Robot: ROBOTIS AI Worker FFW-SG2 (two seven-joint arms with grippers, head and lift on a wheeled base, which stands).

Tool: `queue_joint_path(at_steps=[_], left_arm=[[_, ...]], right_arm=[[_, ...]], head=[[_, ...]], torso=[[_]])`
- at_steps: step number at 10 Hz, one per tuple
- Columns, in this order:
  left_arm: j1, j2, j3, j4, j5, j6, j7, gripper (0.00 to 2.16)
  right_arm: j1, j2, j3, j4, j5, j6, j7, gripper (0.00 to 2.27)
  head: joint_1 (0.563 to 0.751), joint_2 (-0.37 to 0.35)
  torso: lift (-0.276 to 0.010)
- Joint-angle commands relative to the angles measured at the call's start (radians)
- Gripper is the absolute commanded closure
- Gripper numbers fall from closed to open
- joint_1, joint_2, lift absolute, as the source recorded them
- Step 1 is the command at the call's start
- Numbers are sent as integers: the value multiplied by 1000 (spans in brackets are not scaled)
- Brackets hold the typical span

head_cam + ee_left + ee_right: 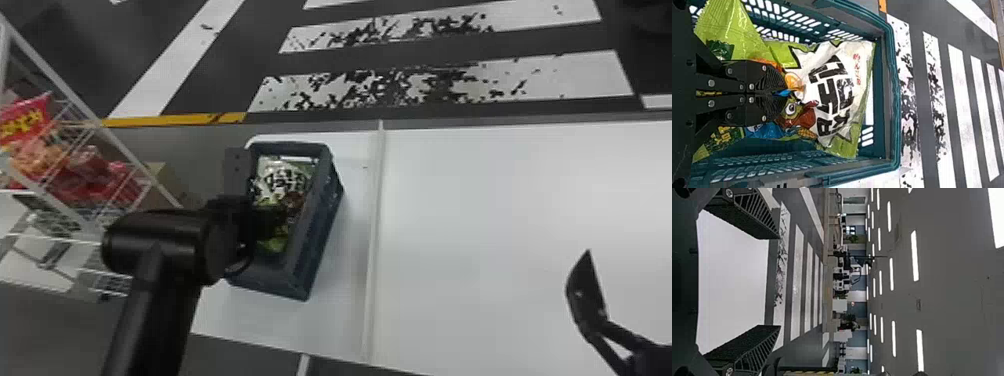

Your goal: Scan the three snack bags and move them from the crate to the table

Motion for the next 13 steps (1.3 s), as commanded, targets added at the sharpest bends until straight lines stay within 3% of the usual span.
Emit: queue_joint_path(at_steps=[1,3,9,13], left_arm=[[25,-3,4,-49,0,20,2,1791],[74,-3,25,-136,-3,32,14,1787],[145,-4,71,-263,-18,60,63,1787],[215,-32,119,-434,-2,66,80,1784]], right_arm=[[6,-1,-5,0,-2,-14,0,76],[8,0,-2,-2,-2,-14,0,76],[21,-3,1,-15,-2,-17,-2,76],[23,-5,0,-28,-2,-14,-2,76]], head=[[695,307],[695,300],[695,336],[695,331]], torso=[[-62],[-62],[-62],[-62]])
